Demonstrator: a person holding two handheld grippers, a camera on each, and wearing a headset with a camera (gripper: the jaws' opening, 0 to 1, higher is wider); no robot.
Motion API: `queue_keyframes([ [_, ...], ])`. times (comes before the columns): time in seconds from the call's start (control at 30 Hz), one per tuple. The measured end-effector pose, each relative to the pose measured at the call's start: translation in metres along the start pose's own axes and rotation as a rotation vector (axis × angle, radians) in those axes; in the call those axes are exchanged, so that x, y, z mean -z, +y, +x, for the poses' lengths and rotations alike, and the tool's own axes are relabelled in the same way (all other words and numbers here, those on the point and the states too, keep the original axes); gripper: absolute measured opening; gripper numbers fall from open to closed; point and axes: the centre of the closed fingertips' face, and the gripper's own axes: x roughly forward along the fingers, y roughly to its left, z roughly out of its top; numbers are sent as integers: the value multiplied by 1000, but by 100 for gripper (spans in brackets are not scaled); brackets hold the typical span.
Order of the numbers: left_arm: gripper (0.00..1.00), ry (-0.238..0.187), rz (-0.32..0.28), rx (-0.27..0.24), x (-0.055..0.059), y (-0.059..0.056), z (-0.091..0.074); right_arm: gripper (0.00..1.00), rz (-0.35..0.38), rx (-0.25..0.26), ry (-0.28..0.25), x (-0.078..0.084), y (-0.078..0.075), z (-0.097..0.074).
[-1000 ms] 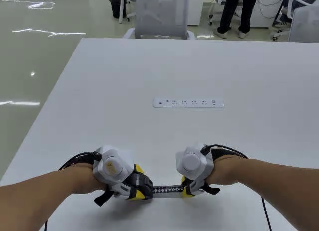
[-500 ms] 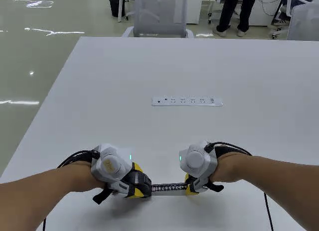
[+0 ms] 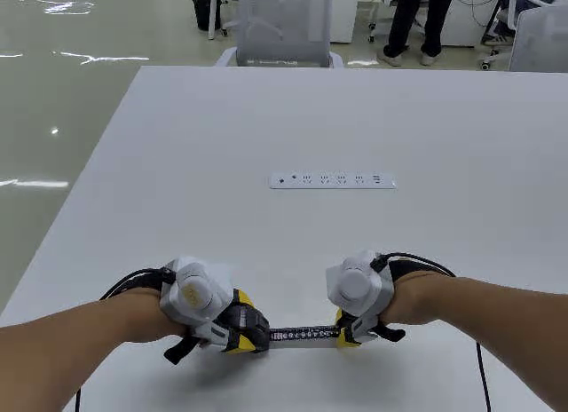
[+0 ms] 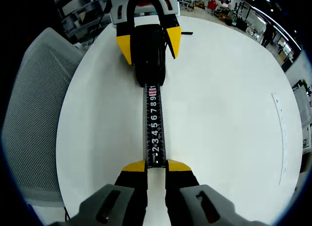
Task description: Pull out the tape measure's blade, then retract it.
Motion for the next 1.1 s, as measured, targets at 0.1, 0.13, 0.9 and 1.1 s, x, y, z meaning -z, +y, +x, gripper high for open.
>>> queue_keyframes([
  [0.1, 33, 1, 1, 0, 0, 0, 0, 11, 3, 0, 0, 2, 0, -1],
  [0.13, 33, 1, 0, 0, 0, 0, 0, 11, 5, 0, 0, 2, 0, -1],
  [0.9, 33, -1, -3, -1, 0, 0, 0, 11, 5, 6, 17, 16, 1, -5],
  [1.1, 33, -1, -5, -1, 0, 0, 0, 11, 2, 16, 18, 18, 0, -6],
])
